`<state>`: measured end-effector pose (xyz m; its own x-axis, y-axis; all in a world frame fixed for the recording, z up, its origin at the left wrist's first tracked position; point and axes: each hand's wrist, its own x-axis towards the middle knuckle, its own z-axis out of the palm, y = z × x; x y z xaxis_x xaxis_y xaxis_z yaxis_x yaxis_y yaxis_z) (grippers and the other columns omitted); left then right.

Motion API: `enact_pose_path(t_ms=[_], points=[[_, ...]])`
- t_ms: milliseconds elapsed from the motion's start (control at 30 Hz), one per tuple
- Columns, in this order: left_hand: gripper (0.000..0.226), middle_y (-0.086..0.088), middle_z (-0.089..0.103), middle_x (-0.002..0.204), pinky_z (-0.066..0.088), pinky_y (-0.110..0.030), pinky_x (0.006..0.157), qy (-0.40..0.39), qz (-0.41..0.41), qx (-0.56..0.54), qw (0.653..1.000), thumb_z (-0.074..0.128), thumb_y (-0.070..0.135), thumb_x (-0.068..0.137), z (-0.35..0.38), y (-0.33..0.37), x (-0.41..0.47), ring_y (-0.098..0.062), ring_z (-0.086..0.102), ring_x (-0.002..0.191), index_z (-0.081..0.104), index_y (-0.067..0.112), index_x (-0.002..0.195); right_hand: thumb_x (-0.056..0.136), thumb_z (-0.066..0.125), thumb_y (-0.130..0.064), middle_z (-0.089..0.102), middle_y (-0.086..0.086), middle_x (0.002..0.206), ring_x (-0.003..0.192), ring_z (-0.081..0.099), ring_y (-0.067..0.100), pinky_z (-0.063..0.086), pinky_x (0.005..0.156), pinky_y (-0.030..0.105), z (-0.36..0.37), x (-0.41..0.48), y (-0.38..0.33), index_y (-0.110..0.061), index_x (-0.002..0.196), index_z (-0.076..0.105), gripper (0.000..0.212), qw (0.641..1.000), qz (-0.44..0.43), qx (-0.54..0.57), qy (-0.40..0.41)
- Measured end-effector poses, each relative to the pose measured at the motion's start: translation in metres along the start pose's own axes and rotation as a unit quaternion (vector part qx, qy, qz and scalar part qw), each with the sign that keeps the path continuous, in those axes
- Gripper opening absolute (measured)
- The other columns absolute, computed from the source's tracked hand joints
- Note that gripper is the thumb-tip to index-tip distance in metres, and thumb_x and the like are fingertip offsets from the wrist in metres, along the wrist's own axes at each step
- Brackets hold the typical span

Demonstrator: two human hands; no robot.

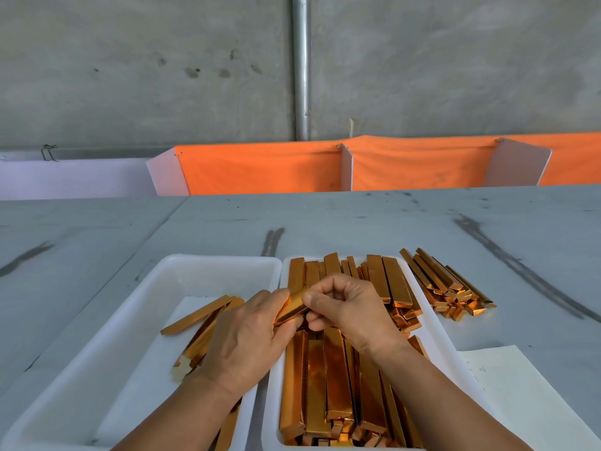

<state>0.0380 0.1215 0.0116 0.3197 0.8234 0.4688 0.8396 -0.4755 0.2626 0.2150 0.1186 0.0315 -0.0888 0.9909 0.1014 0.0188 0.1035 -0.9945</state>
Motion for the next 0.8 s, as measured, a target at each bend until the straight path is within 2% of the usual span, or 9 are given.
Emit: enact_pose_path(t_ms=[100, 200, 300, 367, 467, 600, 667, 733, 800], points=[[0.042, 0.014, 0.059, 0.092, 0.028, -0.005, 0.059, 0.003, 0.001, 0.000, 1.000, 0.055, 0.052, 0.090, 0.000, 0.000, 0.002, -0.004, 0.050, 0.074, 0.056, 0.031, 0.126, 0.089, 0.070, -0.006, 0.072, 0.004, 0.066, 0.061, 0.071, 0.013, 0.057, 0.060, 0.020, 0.000, 0.001, 0.001, -0.008, 0.087, 0.069, 0.003, 1.000, 0.010, -0.004, 0.008], [0.059, 0.013, 0.058, 0.102, 0.033, -0.007, 0.065, 0.008, -0.015, -0.016, 1.000, 0.063, 0.053, 0.085, -0.002, -0.001, 0.003, -0.004, 0.051, 0.081, 0.046, 0.035, 0.139, 0.090, 0.069, -0.007, 0.072, 0.007, 0.069, 0.062, 0.070, 0.015, 0.058, 0.062, 0.022, -0.004, 0.004, 0.002, -0.009, 0.090, 0.069, 0.002, 0.999, 0.018, 0.001, 0.034], [0.077, 0.014, 0.052, 0.113, 0.048, -0.020, 0.078, 0.035, -0.066, -0.071, 0.995, 0.073, 0.051, 0.077, -0.007, -0.004, 0.007, -0.007, 0.054, 0.096, 0.036, 0.037, 0.143, 0.090, 0.069, -0.007, 0.072, 0.005, 0.068, 0.063, 0.070, 0.015, 0.059, 0.065, 0.023, -0.011, 0.006, 0.002, -0.008, 0.094, 0.069, 0.003, 0.995, 0.021, 0.050, 0.089], [0.078, 0.016, 0.051, 0.119, 0.048, -0.020, 0.079, 0.050, -0.112, -0.126, 0.984, 0.077, 0.046, 0.075, -0.009, -0.007, 0.010, -0.008, 0.055, 0.103, 0.036, 0.040, 0.141, 0.090, 0.069, -0.007, 0.072, 0.005, 0.069, 0.065, 0.071, 0.015, 0.060, 0.067, 0.023, -0.015, 0.006, 0.001, -0.008, 0.096, 0.068, 0.006, 0.990, 0.018, 0.083, 0.116], [0.066, 0.018, 0.057, 0.113, 0.043, -0.009, 0.068, 0.044, -0.151, -0.236, 0.959, 0.079, 0.037, 0.076, -0.012, -0.011, 0.011, -0.007, 0.060, 0.094, 0.043, 0.049, 0.131, 0.091, 0.068, -0.007, 0.073, 0.005, 0.071, 0.067, 0.071, 0.015, 0.059, 0.065, 0.021, -0.017, 0.006, 0.000, -0.010, 0.100, 0.068, 0.010, 0.987, 0.019, 0.105, 0.123], [0.050, 0.016, 0.066, 0.091, 0.045, -0.014, 0.066, 0.034, -0.145, -0.342, 0.928, 0.081, 0.025, 0.075, -0.019, -0.012, 0.012, -0.008, 0.063, 0.080, 0.060, 0.054, 0.110, 0.092, 0.065, -0.007, 0.071, 0.004, 0.070, 0.064, 0.069, 0.014, 0.056, 0.062, 0.019, -0.017, 0.006, -0.001, -0.011, 0.105, 0.067, 0.014, 0.985, 0.028, 0.140, 0.101], [0.057, 0.018, 0.068, 0.091, 0.048, -0.011, 0.065, 0.031, -0.146, -0.403, 0.903, 0.082, 0.020, 0.074, -0.025, -0.008, 0.014, -0.004, 0.065, 0.082, 0.057, 0.055, 0.113, 0.093, 0.063, -0.007, 0.071, 0.005, 0.069, 0.063, 0.068, 0.013, 0.058, 0.061, 0.020, -0.018, 0.006, -0.001, -0.009, 0.105, 0.067, 0.013, 0.984, 0.033, 0.156, 0.084], [0.063, 0.015, 0.071, 0.094, 0.054, -0.017, 0.068, 0.026, -0.141, -0.478, 0.867, 0.083, 0.020, 0.072, -0.032, -0.004, 0.018, -0.006, 0.069, 0.087, 0.054, 0.051, 0.119, 0.094, 0.061, -0.006, 0.070, 0.006, 0.070, 0.062, 0.068, 0.014, 0.059, 0.062, 0.021, -0.019, 0.007, -0.001, -0.006, 0.106, 0.067, 0.013, 0.981, 0.040, 0.179, 0.067], [0.061, 0.009, 0.072, 0.090, 0.054, -0.020, 0.067, 0.020, -0.117, -0.525, 0.843, 0.086, 0.026, 0.068, -0.037, 0.000, 0.023, -0.009, 0.070, 0.083, 0.059, 0.046, 0.119, 0.095, 0.059, -0.006, 0.069, 0.008, 0.070, 0.061, 0.067, 0.014, 0.059, 0.060, 0.021, -0.018, 0.008, -0.001, -0.004, 0.106, 0.067, 0.013, 0.978, 0.052, 0.198, 0.049]])
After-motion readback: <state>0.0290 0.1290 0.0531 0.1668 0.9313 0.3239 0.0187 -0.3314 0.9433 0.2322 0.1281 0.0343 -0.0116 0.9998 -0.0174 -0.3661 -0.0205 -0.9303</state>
